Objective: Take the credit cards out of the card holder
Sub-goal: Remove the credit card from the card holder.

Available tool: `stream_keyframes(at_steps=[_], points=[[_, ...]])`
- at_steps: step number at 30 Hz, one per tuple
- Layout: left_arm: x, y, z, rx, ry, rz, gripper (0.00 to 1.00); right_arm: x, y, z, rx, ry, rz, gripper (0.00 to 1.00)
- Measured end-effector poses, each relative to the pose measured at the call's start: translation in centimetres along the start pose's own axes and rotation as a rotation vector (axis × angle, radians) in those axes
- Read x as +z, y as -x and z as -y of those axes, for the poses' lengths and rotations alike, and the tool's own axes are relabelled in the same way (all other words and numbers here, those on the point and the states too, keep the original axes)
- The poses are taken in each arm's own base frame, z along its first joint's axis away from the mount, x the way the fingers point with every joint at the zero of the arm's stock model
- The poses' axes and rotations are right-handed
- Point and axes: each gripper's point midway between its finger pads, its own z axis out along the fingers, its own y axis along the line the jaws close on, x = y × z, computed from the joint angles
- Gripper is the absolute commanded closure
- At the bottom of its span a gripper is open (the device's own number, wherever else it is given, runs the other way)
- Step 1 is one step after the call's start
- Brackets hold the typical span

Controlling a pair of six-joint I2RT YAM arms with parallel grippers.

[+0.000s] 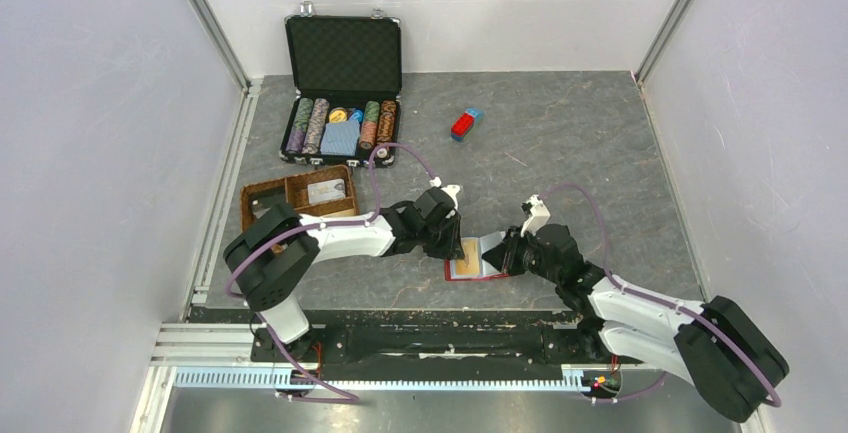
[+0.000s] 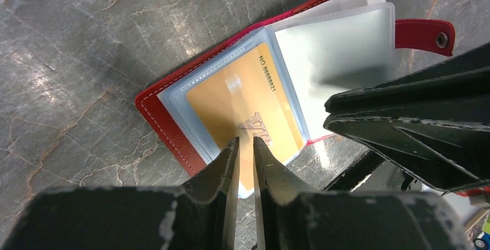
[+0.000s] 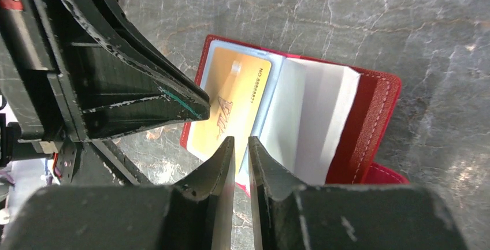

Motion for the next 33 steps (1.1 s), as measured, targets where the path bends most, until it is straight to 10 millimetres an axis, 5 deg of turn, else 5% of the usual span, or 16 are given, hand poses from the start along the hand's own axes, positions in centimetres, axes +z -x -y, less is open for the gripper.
stream_keyframes(at_steps=[11,33], points=[[-0.3,-0.2,0.0,0.002,-0.022,0.013,0.76,0.3,-2.4,0.9,0.038,0.031,-0.071,0.8],[-1.6,-0.9,-1.5,-0.004,0.058,-0.003,0.73,0.3,-2.1,0.3,0.055,0.091,-0.053,0.78]])
